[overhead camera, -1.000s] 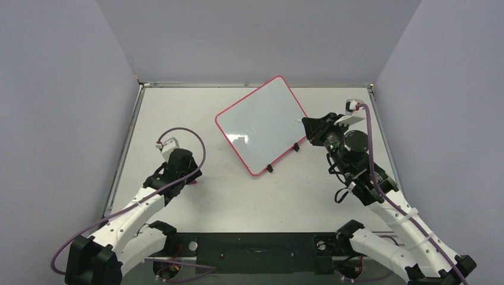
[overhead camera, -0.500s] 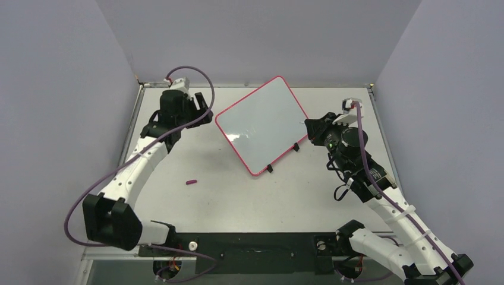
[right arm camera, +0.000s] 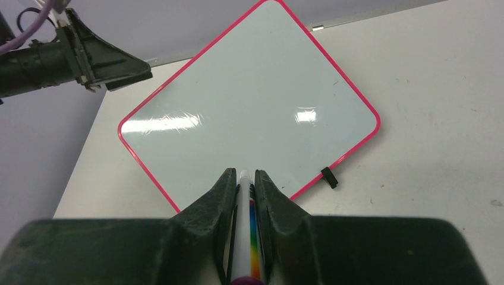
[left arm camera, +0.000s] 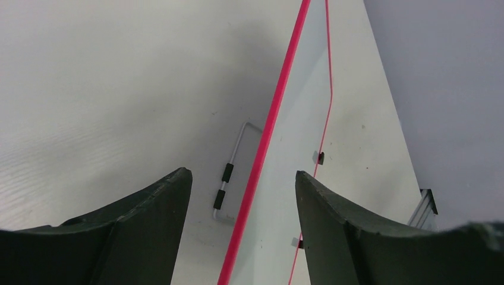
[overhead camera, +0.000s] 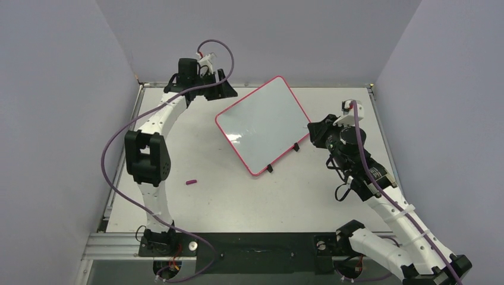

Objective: Write a sentence on the whiteboard
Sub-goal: Hold the whiteboard on the whiteboard stand.

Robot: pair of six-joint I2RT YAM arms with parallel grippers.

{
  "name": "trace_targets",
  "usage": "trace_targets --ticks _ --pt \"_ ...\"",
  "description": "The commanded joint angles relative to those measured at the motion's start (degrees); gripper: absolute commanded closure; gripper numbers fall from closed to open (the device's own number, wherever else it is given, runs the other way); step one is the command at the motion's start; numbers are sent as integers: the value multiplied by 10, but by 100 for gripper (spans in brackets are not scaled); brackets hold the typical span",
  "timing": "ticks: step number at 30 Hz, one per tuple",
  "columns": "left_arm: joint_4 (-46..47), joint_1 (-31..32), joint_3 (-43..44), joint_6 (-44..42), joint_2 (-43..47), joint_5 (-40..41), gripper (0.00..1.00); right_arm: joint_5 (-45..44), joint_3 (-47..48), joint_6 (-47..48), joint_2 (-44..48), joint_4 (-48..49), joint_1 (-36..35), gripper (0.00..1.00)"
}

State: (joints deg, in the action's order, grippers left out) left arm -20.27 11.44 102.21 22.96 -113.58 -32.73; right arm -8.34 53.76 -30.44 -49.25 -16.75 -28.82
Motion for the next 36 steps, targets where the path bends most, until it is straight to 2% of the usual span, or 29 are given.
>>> trace_targets --ticks 1,5,15,19,24,29,31,36 --pt "-42 -1 86 -28 -63 -118 40 -19 0 -9 8 10 5 100" --pt "-48 -1 119 -29 -106 -144 42 6 5 -5 -8 28 6 100" --pt "-15 6 121 -7 -137 -230 49 75 62 12 -75 53 6 100" --pt "5 9 116 10 -143 -249 61 101 75 6 -97 58 6 100" --pt "2 17 119 9 -149 -267 66 143 55 -2 -96 98 6 100" --pt "0 26 136 19 -160 -268 92 240 31 -4 -112 194 6 100" --pt "-9 29 143 17 -162 -267 99 266 24 -10 -134 233 6 100" --pt "-39 31 172 10 -174 -260 100 311 31 -28 -197 311 5 100"
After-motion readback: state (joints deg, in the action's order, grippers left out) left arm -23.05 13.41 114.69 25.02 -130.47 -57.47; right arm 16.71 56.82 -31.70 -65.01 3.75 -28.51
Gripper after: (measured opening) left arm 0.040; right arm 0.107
